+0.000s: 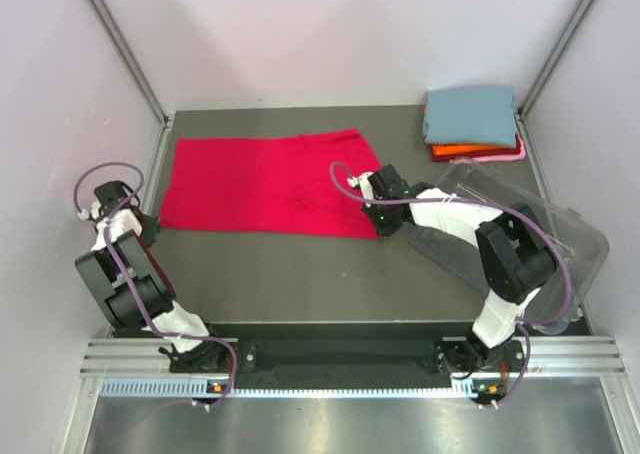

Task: Fold and stack the t-shirts
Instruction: Fold the tshirt

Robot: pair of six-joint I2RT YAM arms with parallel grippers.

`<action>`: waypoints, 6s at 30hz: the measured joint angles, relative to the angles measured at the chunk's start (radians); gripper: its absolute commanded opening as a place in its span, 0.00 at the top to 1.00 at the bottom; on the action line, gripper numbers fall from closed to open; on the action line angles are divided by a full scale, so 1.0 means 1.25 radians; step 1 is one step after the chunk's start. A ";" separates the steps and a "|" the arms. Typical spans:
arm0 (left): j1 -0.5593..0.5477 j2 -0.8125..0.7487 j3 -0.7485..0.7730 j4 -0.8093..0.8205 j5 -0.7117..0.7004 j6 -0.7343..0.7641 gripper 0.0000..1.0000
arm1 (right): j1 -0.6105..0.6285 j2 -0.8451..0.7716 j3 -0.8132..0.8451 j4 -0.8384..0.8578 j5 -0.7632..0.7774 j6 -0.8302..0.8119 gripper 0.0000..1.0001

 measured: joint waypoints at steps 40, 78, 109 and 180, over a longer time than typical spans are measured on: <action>0.001 0.107 -0.067 0.266 0.128 -0.137 0.86 | 0.000 -0.001 0.013 -0.027 -0.030 0.019 0.98; 0.002 0.100 -0.076 0.272 0.096 -0.169 0.96 | 0.000 0.021 0.046 -0.060 -0.036 0.018 0.98; -0.011 -0.095 -0.129 -0.016 -0.121 -0.018 0.76 | 0.000 -0.130 -0.136 -0.073 -0.120 0.110 0.86; -0.149 0.616 0.736 0.027 0.136 0.185 0.61 | -0.236 0.637 0.798 0.256 -0.394 0.383 0.47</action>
